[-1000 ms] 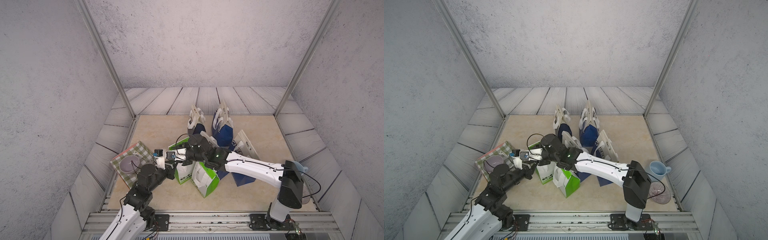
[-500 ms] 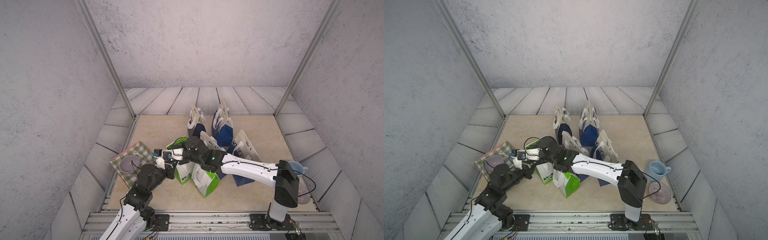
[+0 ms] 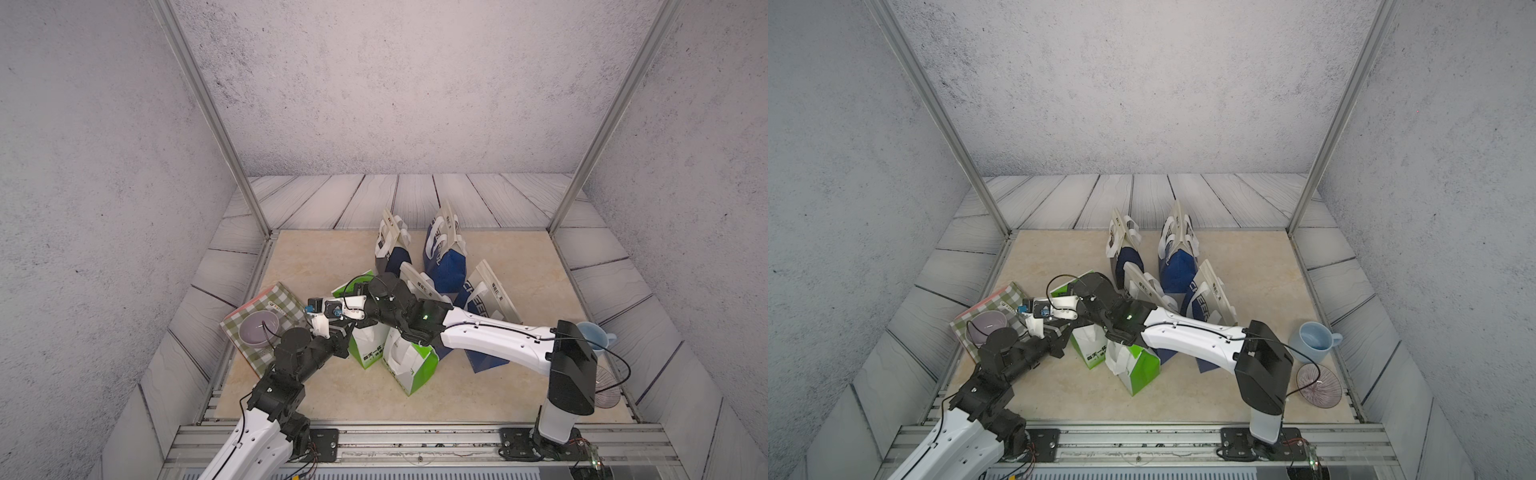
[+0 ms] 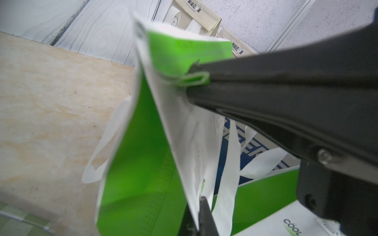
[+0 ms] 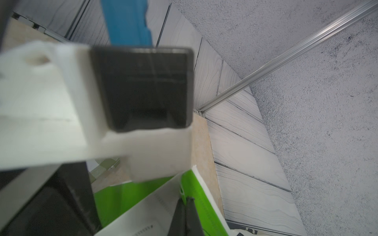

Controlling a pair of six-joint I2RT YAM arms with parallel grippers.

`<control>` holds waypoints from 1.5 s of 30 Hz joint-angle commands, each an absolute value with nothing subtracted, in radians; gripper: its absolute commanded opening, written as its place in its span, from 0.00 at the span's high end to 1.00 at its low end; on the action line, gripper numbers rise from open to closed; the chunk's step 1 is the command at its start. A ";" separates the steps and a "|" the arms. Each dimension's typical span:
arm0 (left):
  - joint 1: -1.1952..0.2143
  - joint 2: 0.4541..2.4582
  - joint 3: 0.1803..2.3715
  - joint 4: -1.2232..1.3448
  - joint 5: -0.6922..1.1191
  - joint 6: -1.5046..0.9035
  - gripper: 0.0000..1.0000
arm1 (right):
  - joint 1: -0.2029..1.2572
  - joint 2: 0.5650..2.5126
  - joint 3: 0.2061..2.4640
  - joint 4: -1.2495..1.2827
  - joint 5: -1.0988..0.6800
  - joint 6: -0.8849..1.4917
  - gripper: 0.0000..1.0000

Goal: Open the takeout bag
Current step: Open the takeout bag at the center of the board.

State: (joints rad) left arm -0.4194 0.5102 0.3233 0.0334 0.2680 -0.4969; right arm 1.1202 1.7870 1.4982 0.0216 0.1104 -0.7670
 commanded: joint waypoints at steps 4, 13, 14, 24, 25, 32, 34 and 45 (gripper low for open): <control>-0.426 0.493 0.356 0.058 0.302 -0.485 1.00 | 1.115 1.797 1.549 0.004 0.115 -0.643 1.00; -0.426 0.482 0.354 0.051 0.298 -0.486 1.00 | 1.099 1.796 1.624 -0.092 0.060 -0.519 1.00; -0.426 0.480 0.355 0.049 0.298 -0.485 1.00 | 1.098 1.794 1.632 -0.104 0.053 -0.509 1.00; -0.426 0.472 0.356 0.032 0.293 -0.481 1.00 | 1.078 1.811 1.734 -0.238 0.023 -0.481 1.00; -0.426 0.468 0.357 0.025 0.286 -0.478 1.00 | 1.075 1.812 1.742 -0.253 0.016 -0.487 1.00; -0.426 0.453 0.354 0.010 0.268 -0.474 1.00 | 1.069 1.827 1.804 -0.329 0.013 -0.490 1.00; -0.426 0.459 0.355 0.009 0.270 -0.475 1.00 | 1.066 1.833 1.826 -0.354 0.001 -0.481 1.00; -0.426 0.474 0.357 0.005 0.272 -0.469 1.00 | 1.051 1.848 1.918 -0.450 -0.026 -0.451 1.00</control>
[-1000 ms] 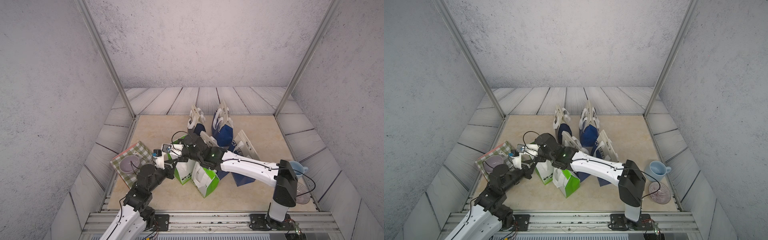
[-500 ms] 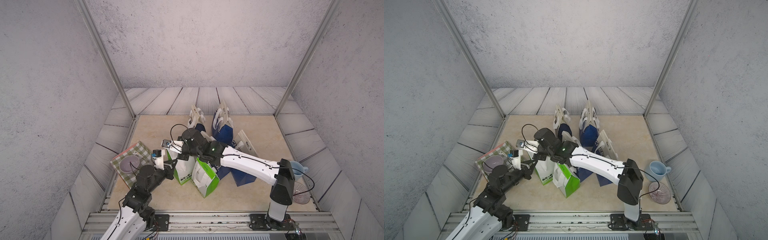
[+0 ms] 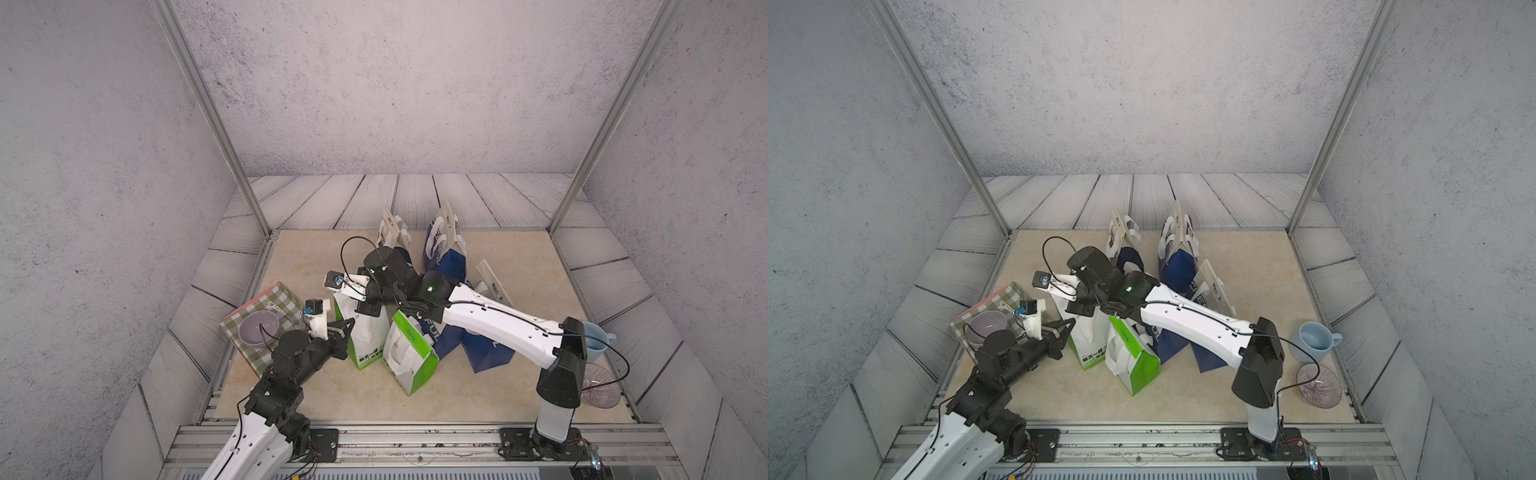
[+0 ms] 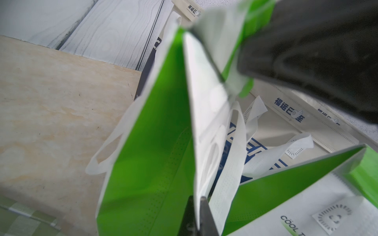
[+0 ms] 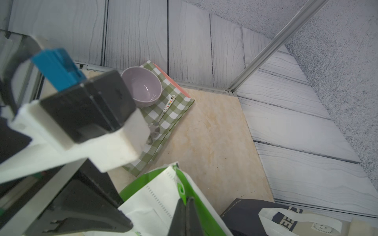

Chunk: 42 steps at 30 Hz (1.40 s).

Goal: Open the takeout bag
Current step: Open the takeout bag at the center of the board.

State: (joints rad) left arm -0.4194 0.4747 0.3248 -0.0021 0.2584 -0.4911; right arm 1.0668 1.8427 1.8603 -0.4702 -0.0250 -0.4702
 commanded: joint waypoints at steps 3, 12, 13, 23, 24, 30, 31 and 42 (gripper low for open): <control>-0.426 0.475 0.360 0.003 0.272 -0.467 1.00 | 1.049 1.851 1.929 -0.463 -0.031 -0.453 1.00; -0.426 0.478 0.360 0.003 0.273 -0.467 1.00 | 1.049 1.872 1.961 -0.521 -0.066 -0.461 1.00; -0.426 0.477 0.360 0.003 0.273 -0.467 1.00 | 1.049 1.876 1.968 -0.535 -0.066 -0.470 1.00; -0.426 0.489 0.363 0.007 0.267 -0.462 1.00 | 1.049 1.900 2.028 -0.665 -0.067 -0.600 1.00; -0.426 0.489 0.363 0.005 0.268 -0.463 1.00 | 1.050 1.903 2.033 -0.676 -0.064 -0.613 1.00; -0.426 0.489 0.363 0.004 0.267 -0.462 1.00 | 1.049 1.939 2.099 -0.776 -0.075 -0.668 1.00; -0.426 0.489 0.363 0.003 0.267 -0.460 1.00 | 1.049 1.939 2.101 -0.780 -0.077 -0.672 1.00; -0.426 0.488 0.363 -0.003 0.268 -0.459 1.00 | 1.044 1.968 2.170 -0.913 -0.115 -0.740 1.00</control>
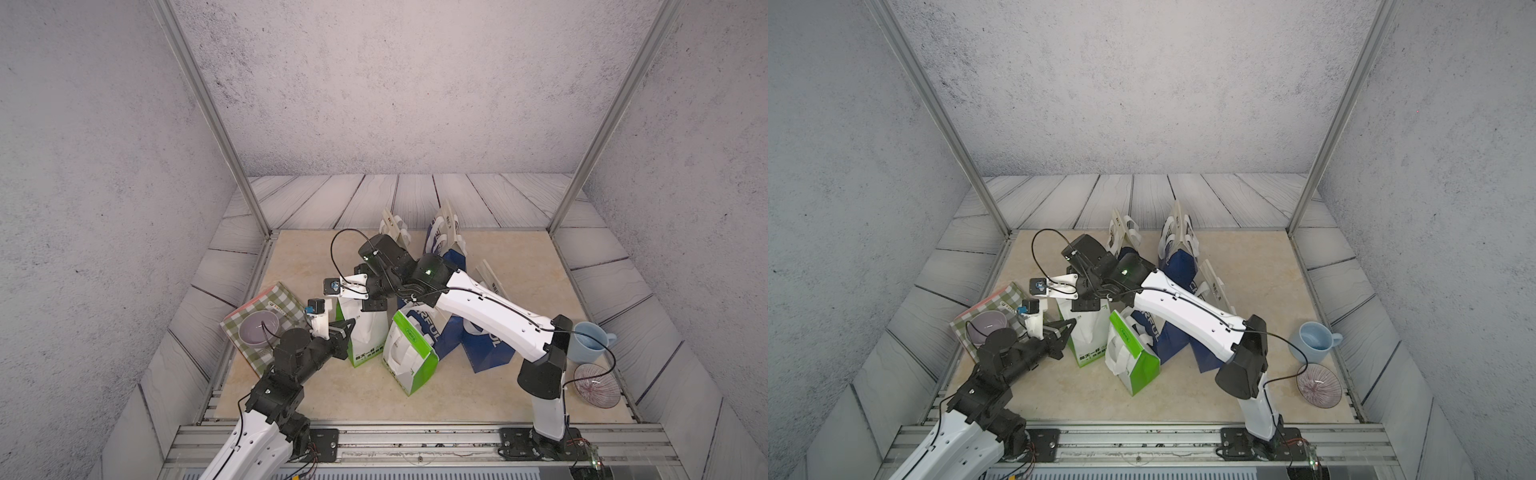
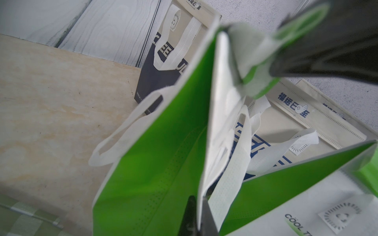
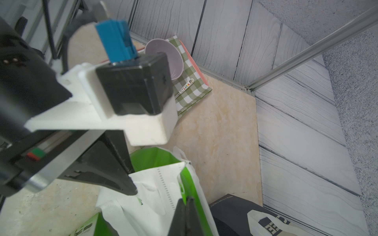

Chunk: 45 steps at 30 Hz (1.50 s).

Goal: Open the takeout bag
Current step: Open the takeout bag at the center of the board.

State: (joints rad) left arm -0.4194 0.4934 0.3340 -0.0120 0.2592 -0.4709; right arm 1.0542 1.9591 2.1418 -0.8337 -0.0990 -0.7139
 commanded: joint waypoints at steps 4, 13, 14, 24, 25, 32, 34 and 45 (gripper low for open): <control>-0.426 0.485 0.361 -0.006 0.267 -0.459 1.00 | 1.039 1.973 2.190 -0.938 -0.110 -0.753 1.00; -0.426 0.485 0.361 -0.009 0.270 -0.456 1.00 | 1.035 1.995 2.246 -0.980 -0.095 -0.778 1.00; -0.426 0.488 0.360 -0.008 0.272 -0.455 1.00 | 1.033 1.999 2.254 -0.985 -0.095 -0.782 1.00; -0.426 0.489 0.357 -0.006 0.270 -0.455 1.00 | 1.032 2.002 2.301 -0.977 -0.054 -0.805 1.00; -0.426 0.491 0.357 -0.006 0.271 -0.455 1.00 | 1.032 2.001 2.300 -0.979 -0.055 -0.810 1.00; -0.426 0.493 0.358 -0.006 0.271 -0.455 1.00 | 1.032 2.002 2.303 -0.994 -0.045 -0.853 1.00; -0.426 0.492 0.357 -0.006 0.272 -0.454 1.00 | 1.032 1.999 2.299 -0.996 -0.047 -0.859 1.00; -0.426 0.490 0.357 -0.006 0.270 -0.457 1.00 | 1.032 1.974 2.146 -0.894 -0.025 -0.786 0.97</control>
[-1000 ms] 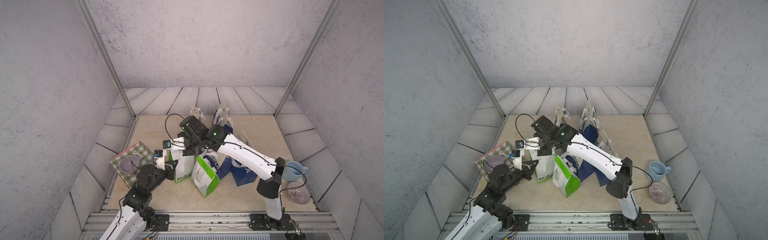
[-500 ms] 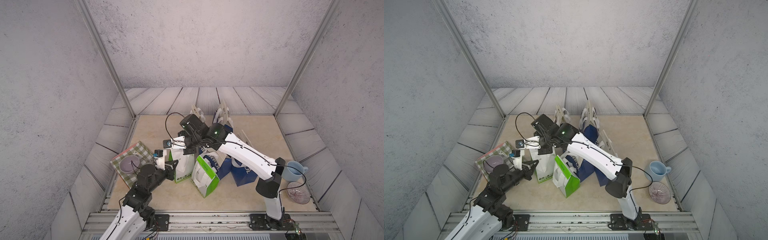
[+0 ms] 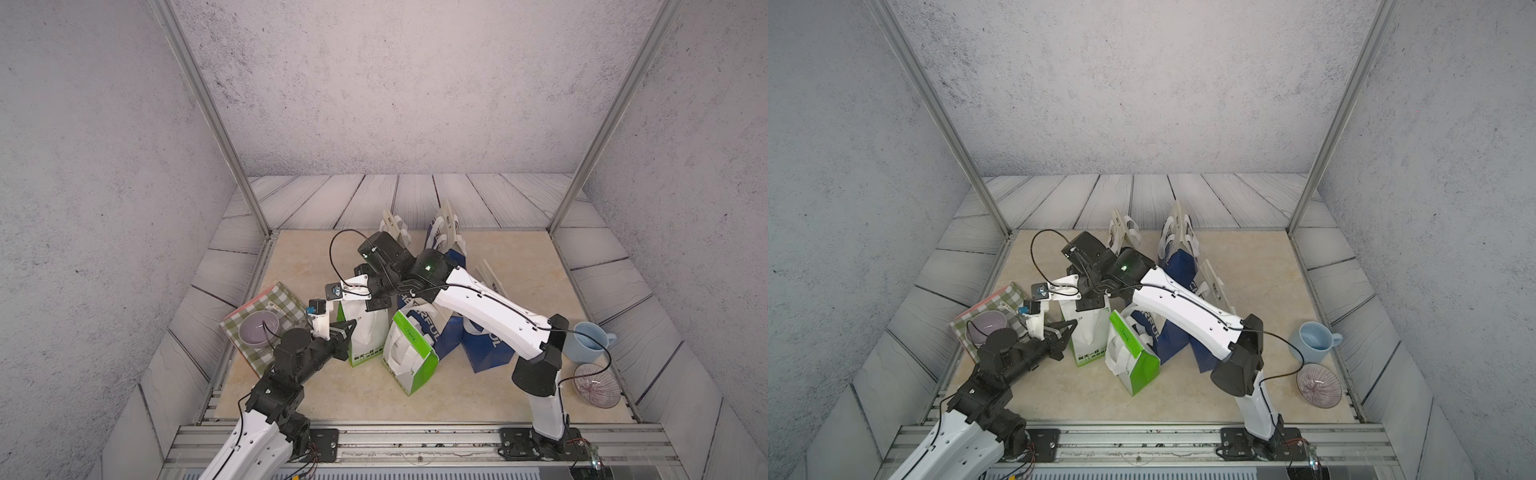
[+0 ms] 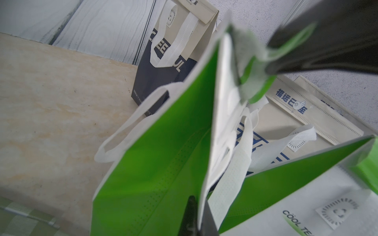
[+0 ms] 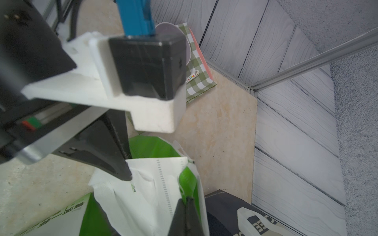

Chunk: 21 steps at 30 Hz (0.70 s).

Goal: Open the takeout bag
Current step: Open the takeout bag at the center of the board.

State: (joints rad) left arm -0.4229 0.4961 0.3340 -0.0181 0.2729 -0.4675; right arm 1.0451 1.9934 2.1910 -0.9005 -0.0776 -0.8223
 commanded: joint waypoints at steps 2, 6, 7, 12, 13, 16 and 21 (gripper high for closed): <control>-0.426 0.489 0.356 -0.007 0.269 -0.458 1.00 | 1.033 1.964 2.119 -0.871 -0.014 -0.777 0.92; -0.426 0.488 0.357 -0.008 0.266 -0.460 1.00 | 1.032 1.931 2.067 -0.814 -0.012 -0.762 0.84; -0.426 0.490 0.356 -0.008 0.265 -0.459 1.00 | 1.032 1.921 2.049 -0.793 -0.008 -0.762 0.83; -0.426 0.491 0.356 -0.006 0.265 -0.459 1.00 | 1.032 1.868 1.966 -0.715 0.003 -0.764 0.81; -0.426 0.491 0.357 -0.005 0.264 -0.462 1.00 | 1.033 1.849 1.932 -0.678 0.013 -0.766 0.80; -0.426 0.491 0.357 -0.005 0.264 -0.461 1.00 | 1.032 1.781 1.815 -0.556 0.016 -0.782 0.74; -0.426 0.494 0.357 0.000 0.264 -0.463 1.00 | 1.032 1.696 1.657 -0.400 -0.026 -0.828 0.63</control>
